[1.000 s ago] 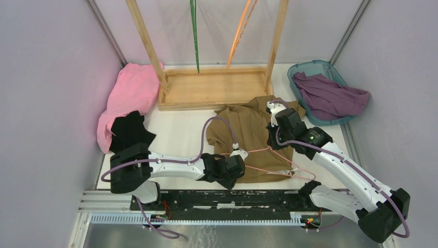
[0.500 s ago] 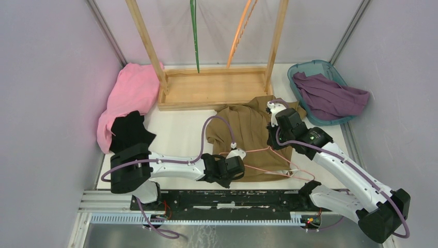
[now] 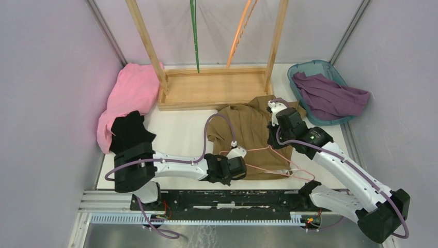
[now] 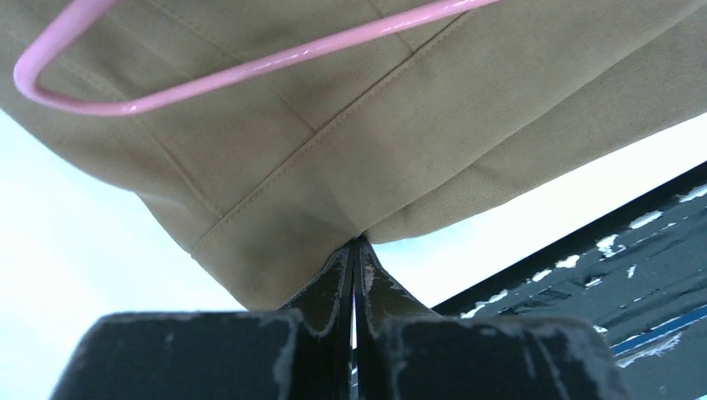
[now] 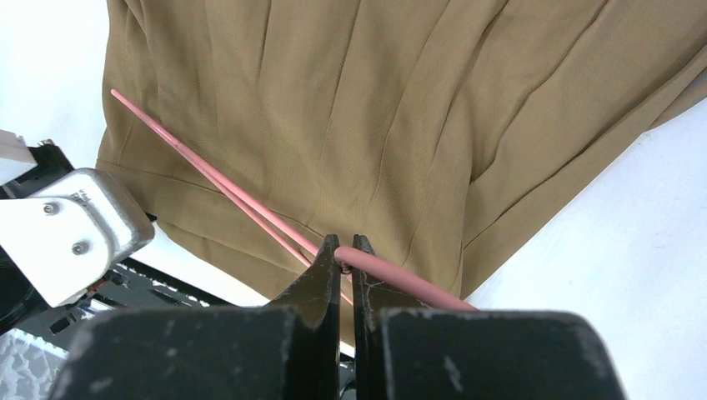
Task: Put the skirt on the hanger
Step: Hang the skirt on the hanger.
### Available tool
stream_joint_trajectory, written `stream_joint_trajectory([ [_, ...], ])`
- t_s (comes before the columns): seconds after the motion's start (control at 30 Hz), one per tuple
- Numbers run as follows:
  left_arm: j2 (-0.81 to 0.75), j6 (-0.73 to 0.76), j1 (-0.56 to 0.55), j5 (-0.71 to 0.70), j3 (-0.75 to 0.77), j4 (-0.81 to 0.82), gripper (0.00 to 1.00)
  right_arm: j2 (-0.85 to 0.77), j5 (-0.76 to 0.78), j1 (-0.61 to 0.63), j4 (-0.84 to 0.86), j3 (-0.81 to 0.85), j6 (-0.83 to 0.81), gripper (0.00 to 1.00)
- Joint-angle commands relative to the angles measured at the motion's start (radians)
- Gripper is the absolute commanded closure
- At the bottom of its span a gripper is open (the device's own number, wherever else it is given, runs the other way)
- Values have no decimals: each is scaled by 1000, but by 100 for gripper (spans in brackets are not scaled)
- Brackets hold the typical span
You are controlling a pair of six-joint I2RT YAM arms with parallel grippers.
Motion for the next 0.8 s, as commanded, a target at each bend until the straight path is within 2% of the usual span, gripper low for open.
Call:
stream_joint_trajectory([
  [0.0, -61, 7, 34, -59, -41, -61, 97, 10, 13, -10, 46, 24, 2, 99],
  [0.3, -274, 66, 153, 22, -84, -53, 97, 18, 8, -10, 55, 56, 9, 99],
  [0.77, -316, 112, 235, 75, -100, -14, 97, -16, 48, -11, 81, 33, 33, 99],
])
